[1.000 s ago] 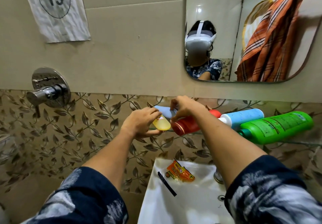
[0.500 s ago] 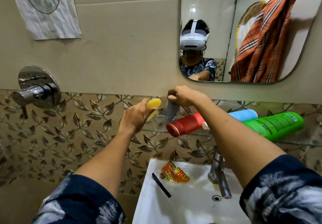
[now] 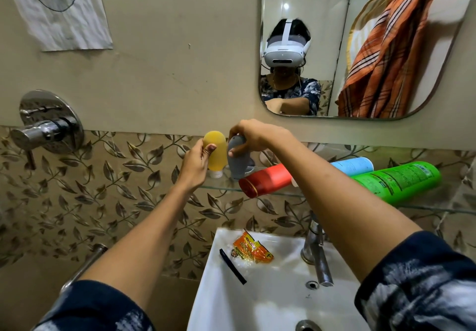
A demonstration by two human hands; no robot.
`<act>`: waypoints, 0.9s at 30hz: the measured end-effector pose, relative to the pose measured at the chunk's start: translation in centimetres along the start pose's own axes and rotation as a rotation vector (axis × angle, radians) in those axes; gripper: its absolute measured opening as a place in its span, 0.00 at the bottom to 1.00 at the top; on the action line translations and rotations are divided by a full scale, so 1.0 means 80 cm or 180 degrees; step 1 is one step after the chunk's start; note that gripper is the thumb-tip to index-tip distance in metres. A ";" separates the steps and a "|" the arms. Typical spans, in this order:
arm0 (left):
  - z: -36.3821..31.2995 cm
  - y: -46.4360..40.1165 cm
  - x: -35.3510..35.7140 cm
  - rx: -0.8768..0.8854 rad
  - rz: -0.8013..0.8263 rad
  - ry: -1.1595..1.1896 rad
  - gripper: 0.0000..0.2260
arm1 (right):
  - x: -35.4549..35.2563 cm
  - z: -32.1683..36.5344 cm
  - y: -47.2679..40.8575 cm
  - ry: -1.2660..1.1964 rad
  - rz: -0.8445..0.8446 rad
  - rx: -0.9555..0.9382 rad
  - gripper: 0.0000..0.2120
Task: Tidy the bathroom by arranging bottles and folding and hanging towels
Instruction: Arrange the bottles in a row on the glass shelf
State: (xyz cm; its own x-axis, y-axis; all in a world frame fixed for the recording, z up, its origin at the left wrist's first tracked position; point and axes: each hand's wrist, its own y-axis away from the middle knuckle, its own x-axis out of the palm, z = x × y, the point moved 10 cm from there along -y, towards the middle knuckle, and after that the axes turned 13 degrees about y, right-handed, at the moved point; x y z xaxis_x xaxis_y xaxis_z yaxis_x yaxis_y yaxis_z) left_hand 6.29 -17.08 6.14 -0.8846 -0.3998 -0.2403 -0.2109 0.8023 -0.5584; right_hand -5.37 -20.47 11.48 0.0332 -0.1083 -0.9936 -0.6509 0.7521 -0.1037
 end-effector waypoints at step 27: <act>0.003 0.020 -0.006 -0.0308 -0.0313 0.0194 0.18 | 0.005 -0.040 0.030 -0.0420 -0.0286 0.0450 0.29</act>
State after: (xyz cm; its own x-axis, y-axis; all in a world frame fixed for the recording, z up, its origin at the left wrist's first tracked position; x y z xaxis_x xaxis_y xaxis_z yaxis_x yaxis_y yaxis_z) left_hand 6.46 -15.74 5.15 -0.8807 -0.4531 -0.1379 -0.3342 0.8008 -0.4969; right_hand -9.34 -20.83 10.96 0.1915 -0.0999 -0.9764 -0.5283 0.8279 -0.1883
